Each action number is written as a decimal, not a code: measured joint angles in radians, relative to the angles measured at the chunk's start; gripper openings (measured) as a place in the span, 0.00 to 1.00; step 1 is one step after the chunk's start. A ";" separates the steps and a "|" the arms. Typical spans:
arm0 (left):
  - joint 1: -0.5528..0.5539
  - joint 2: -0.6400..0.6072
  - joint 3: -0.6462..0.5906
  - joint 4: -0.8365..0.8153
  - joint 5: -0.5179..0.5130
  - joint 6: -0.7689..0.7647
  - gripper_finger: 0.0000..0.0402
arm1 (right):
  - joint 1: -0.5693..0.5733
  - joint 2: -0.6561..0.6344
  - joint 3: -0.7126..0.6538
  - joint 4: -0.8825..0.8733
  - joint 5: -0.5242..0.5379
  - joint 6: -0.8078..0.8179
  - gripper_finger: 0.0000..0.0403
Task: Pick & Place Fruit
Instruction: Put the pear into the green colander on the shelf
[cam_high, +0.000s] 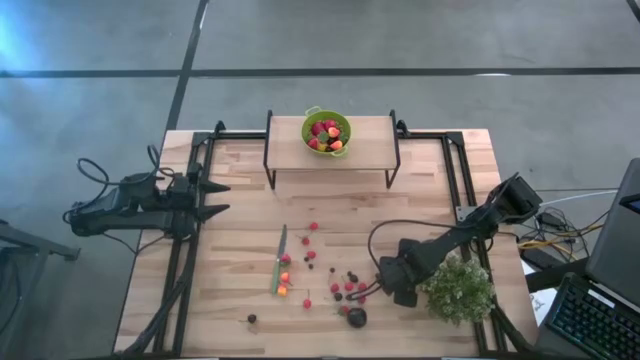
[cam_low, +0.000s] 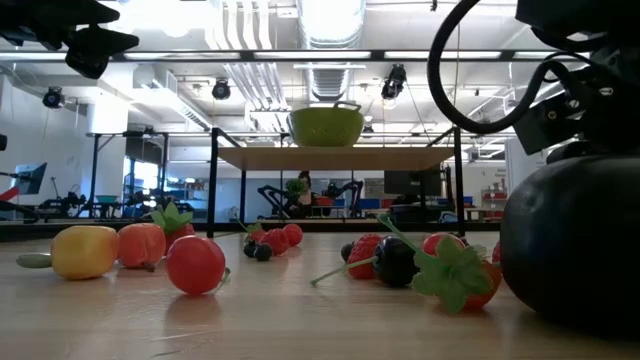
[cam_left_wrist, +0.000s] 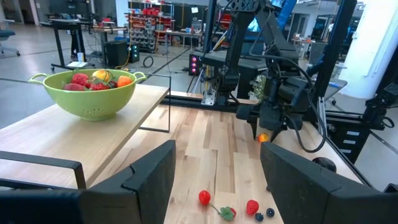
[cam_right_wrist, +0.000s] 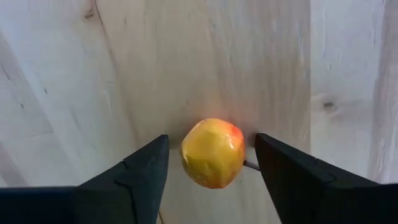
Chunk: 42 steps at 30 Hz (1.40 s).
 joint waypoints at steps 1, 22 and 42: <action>0.000 0.000 0.000 0.000 0.000 0.000 0.60 | 0.000 0.000 -0.001 0.000 0.004 0.000 0.55; 0.000 0.000 0.000 0.000 0.000 0.000 0.60 | -0.002 0.001 -0.003 0.016 0.016 -0.058 0.26; 0.000 0.000 0.000 0.000 0.000 0.000 0.60 | -0.092 -0.007 0.254 0.009 0.075 -0.332 0.26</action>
